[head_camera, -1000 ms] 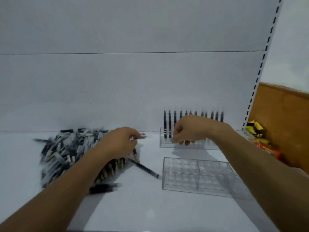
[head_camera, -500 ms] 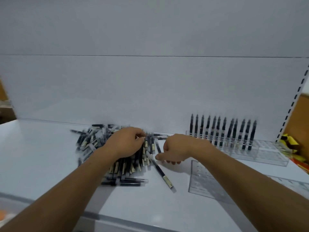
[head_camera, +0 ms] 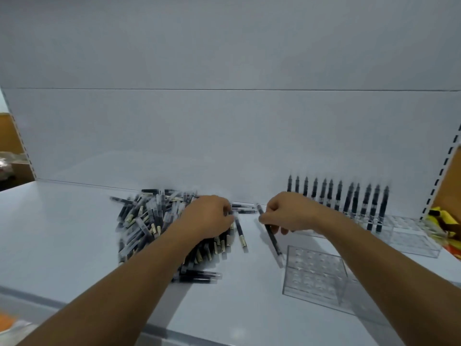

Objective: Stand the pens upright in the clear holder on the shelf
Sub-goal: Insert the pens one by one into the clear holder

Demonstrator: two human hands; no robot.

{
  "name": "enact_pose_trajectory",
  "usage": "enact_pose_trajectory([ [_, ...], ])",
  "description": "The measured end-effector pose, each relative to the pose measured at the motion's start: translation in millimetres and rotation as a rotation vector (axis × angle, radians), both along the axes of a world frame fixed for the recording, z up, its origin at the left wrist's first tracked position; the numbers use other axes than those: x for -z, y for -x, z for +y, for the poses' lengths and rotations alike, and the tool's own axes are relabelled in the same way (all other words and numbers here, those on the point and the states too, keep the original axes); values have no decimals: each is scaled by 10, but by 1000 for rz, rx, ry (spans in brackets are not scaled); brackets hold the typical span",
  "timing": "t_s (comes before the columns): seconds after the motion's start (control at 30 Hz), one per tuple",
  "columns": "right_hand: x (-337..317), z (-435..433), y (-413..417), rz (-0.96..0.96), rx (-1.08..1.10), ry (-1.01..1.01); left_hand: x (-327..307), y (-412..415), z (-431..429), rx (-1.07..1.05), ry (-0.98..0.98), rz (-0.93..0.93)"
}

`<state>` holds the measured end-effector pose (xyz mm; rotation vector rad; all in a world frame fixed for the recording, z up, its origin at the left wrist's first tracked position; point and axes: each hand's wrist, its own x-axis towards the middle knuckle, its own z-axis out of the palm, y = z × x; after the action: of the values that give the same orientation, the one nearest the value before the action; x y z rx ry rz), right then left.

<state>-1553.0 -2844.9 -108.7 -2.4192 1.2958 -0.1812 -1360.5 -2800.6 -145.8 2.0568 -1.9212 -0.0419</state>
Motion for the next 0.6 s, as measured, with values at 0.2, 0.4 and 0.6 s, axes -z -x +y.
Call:
enact_pose_trajectory([
  [0.2, -31, -23, 404, -335, 125, 54, 17, 221, -314, -78, -107, -77],
  [0.4, 75, -30, 700, -473, 195, 125, -91, 408, -472, -152, -274, -195],
  [0.6, 117, -58, 689, -536, 188, 105, -67, 567, -577, -163, -332, -164],
])
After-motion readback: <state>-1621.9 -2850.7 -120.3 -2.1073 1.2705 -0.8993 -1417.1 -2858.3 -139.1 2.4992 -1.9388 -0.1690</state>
